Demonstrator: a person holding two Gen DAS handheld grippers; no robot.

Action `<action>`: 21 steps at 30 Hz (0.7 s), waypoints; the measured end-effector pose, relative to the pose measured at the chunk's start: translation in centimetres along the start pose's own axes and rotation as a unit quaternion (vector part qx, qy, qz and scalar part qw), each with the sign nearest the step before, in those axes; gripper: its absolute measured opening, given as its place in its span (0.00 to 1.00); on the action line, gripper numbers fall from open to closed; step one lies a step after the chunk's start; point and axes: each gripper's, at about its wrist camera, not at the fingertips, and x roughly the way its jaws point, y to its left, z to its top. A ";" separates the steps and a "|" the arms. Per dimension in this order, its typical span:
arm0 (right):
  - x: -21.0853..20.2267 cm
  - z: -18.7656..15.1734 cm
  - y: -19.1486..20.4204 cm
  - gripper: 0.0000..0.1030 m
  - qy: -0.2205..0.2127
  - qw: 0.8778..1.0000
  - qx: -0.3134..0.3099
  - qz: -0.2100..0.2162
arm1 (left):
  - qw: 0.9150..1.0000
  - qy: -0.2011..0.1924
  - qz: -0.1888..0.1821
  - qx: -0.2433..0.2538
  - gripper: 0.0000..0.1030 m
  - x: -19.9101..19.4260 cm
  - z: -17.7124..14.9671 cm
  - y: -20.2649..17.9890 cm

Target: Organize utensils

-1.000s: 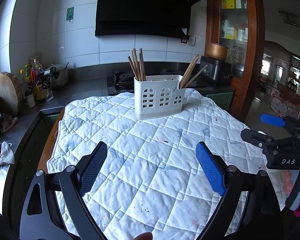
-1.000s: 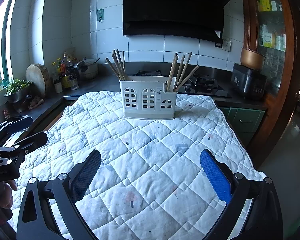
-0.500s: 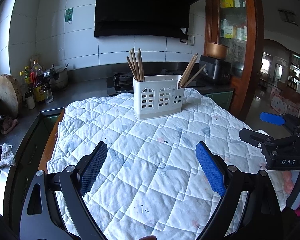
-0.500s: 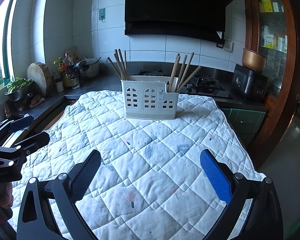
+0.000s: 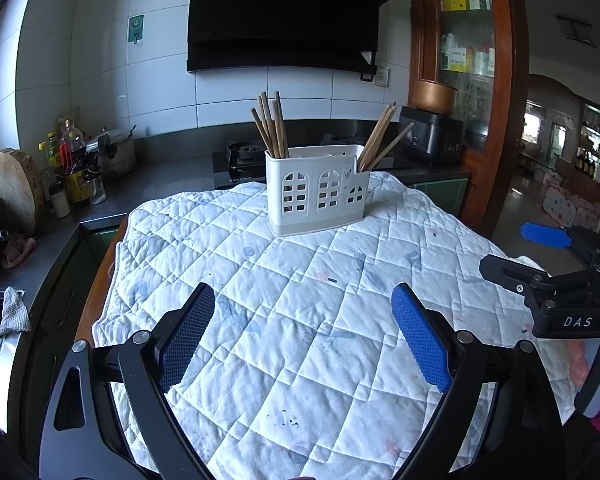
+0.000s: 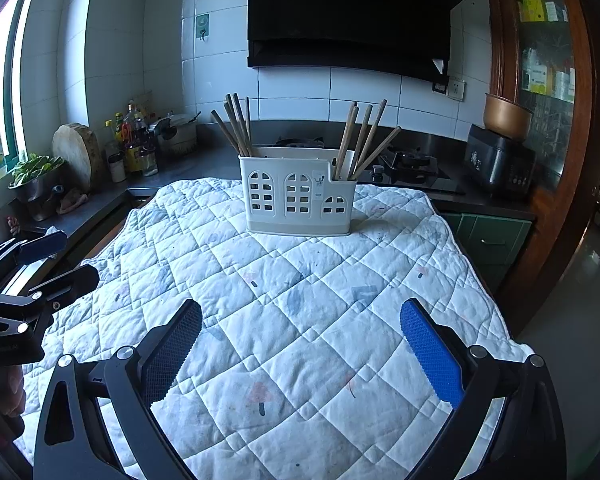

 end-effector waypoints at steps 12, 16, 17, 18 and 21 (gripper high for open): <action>0.4 -0.1 0.0 0.93 0.003 1.000 0.001 0.001 | 1.000 0.002 -0.001 0.000 0.87 0.3 -0.1 0.0; 0.7 -0.3 0.1 0.93 0.004 1.000 -0.001 0.001 | 1.000 -0.002 -0.001 0.001 0.87 0.3 -0.3 -0.1; 0.7 -0.4 0.0 0.93 0.005 1.000 -0.001 0.001 | 1.000 -0.003 0.001 -0.001 0.87 0.3 -0.4 -0.1; 0.8 -0.5 0.0 0.93 0.005 1.000 -0.001 0.001 | 1.000 -0.003 0.004 -0.002 0.87 0.3 -0.4 0.0; 0.8 -0.5 -0.1 0.93 0.004 1.000 -0.001 0.001 | 1.000 -0.005 0.005 -0.004 0.87 0.3 -0.4 0.2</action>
